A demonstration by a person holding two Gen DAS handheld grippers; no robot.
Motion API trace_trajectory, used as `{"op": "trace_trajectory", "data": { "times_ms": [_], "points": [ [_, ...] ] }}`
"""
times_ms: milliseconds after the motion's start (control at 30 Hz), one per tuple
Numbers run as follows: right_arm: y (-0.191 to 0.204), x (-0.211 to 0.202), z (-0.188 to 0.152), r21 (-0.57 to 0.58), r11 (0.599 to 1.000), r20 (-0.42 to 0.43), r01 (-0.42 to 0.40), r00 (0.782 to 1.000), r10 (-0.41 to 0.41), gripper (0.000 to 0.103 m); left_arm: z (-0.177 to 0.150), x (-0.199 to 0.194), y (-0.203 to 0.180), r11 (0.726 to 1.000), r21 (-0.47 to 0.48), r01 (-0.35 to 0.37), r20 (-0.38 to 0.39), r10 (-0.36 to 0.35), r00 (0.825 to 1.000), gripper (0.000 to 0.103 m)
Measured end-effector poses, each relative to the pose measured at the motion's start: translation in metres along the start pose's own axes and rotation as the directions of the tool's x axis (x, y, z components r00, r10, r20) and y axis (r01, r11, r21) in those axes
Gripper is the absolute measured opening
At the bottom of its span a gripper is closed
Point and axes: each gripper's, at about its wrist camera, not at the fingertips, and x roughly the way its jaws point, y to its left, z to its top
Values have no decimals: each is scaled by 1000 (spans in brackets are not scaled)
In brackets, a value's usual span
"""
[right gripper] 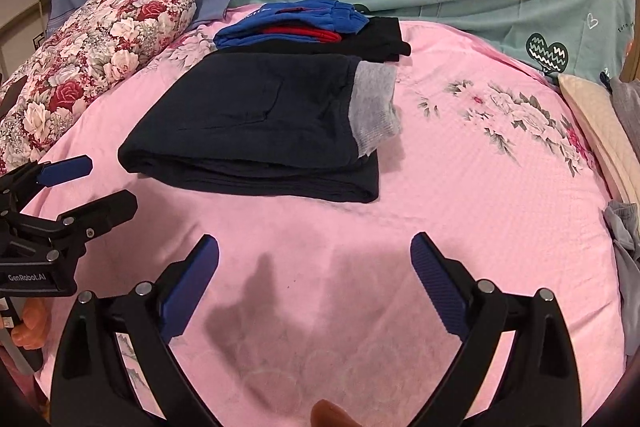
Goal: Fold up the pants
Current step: 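Lay the folded pants beside the blue clothes stack and open both tools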
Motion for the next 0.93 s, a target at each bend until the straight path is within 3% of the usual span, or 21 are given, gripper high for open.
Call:
{"op": "trace_trajectory", "data": {
  "times_ms": [933],
  "points": [
    [-1, 5, -1, -9, 1000, -14, 2, 1000, -2, 97, -1, 2, -5, 1000, 11, 22, -8, -22, 1000, 101]
  ]
}}
